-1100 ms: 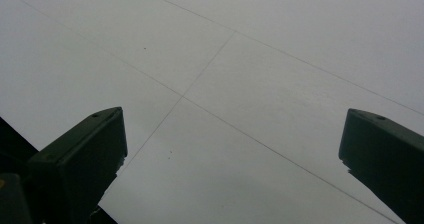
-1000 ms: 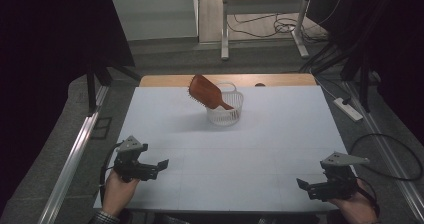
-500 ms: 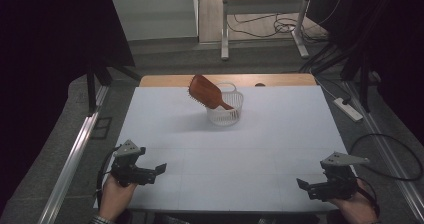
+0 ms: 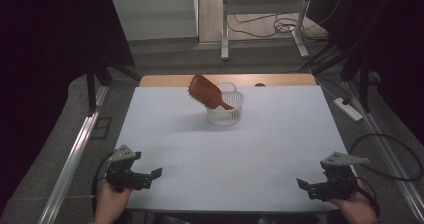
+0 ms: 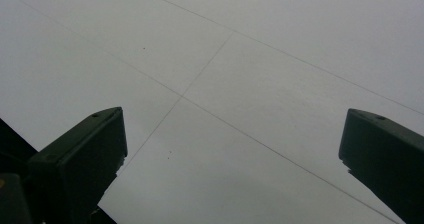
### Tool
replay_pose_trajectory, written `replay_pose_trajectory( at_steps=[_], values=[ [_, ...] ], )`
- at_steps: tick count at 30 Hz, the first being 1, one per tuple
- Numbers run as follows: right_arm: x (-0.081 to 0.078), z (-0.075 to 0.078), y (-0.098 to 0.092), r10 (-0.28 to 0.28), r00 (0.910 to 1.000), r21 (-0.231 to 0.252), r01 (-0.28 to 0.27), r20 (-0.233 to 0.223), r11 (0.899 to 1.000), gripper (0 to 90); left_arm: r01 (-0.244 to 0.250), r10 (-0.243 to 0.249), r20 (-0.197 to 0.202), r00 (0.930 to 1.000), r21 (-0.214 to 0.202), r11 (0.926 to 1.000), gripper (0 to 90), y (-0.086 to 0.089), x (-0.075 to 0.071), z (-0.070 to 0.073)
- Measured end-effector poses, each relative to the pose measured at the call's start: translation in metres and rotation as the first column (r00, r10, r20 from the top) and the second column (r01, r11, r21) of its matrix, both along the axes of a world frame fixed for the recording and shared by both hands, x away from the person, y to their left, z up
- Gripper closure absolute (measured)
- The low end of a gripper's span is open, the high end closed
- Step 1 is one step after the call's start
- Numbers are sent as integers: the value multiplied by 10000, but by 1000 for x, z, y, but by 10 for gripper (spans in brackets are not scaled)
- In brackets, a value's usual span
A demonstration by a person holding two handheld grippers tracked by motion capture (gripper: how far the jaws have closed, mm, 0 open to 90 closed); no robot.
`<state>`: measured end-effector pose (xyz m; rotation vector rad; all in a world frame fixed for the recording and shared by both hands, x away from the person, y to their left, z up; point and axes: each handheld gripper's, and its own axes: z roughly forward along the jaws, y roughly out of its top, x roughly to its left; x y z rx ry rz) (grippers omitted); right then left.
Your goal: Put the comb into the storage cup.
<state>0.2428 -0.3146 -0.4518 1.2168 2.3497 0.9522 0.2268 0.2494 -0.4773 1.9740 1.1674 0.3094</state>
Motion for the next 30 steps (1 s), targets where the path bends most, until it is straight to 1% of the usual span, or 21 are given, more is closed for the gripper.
replay_pose_trajectory(
  at_steps=[1, 7, 8, 11, 19, 27, 30],
  values=[
    [0, 0, 0, -5, 10000, 3, 5, 4, 10000, 0, 18, -17, -25, 10000, 61, 10000, 0, 1, -2, 0],
    [0, 0, 0, -13, 10000, 3, 13, 9, 10000, 0, -36, 36, -12, 10000, 122, 9999, 0, 1, -6, -1],
    [0, 0, 0, -14, 10000, 4, 14, 8, 10000, 0, -31, 31, -17, 10000, 194, 9998, 0, 2, -6, -1],
    [0, 0, 0, -17, 10000, 5, 17, 11, 10000, 0, -55, 55, -2, 10000, 182, 9998, 0, 2, -8, -1],
    [0, 0, 0, -24, 10000, -12, 24, 19, 10000, 0, -79, 82, -74, 9999, 309, 9995, 0, 4, -13, -2],
    [0, 0, 0, -28, 10000, -18, 28, 23, 10000, 0, -162, 164, -56, 9999, 274, 9995, 0, 5, -17, -2],
    [0, 0, 0, -30, 10000, -22, 31, 24, 10000, 0, -186, 189, -88, 9998, 345, 9992, 0, 6, -18, -2]
  ],
)
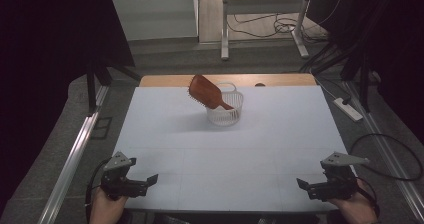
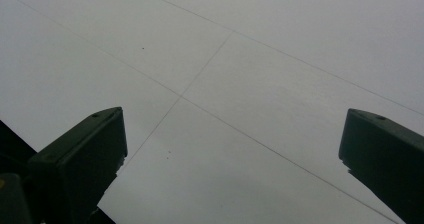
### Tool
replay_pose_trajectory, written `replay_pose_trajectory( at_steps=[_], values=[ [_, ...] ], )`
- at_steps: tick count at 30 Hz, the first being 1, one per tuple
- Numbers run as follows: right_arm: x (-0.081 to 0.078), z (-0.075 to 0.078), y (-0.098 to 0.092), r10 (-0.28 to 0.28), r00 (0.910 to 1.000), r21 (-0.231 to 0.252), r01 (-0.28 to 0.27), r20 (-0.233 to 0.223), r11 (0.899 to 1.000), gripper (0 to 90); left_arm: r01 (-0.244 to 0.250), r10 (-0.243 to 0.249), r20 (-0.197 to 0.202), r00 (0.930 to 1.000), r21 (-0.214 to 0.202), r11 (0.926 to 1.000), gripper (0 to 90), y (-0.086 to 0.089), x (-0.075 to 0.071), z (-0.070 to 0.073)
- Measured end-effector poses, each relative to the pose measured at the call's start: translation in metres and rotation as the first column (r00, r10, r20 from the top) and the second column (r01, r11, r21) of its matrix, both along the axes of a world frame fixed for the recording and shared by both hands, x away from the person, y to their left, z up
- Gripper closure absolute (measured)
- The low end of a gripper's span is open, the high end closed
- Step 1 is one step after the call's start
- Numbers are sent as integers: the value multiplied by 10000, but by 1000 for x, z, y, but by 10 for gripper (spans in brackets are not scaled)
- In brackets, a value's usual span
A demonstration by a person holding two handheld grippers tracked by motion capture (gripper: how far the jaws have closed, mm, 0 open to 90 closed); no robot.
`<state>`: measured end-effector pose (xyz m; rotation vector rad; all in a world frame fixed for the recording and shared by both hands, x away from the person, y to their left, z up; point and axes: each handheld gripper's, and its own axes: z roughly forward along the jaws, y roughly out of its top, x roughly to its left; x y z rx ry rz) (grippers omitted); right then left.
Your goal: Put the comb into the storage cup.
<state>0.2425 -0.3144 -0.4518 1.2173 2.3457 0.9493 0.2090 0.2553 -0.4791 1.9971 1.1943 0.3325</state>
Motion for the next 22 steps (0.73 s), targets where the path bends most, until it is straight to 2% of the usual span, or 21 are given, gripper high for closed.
replay_pose_trajectory(
  at_steps=[9, 16, 22],
  values=[
    [0, 0, 0, -4, 10000, -21, 4, -7, 10000, 0, -26, 27, -68, 10000, 55, 10000, 0, 0, -2, 0],
    [0, 0, 1, -26, 10000, -68, 26, -18, 10000, 0, -92, 98, -165, 9998, 335, 9994, 0, 0, -5, 0],
    [0, -1, 1, 3, 10000, -112, -3, -34, 9999, 0, -125, 134, -287, 9995, 312, 9994, 0, 0, -3, 0]
  ],
)
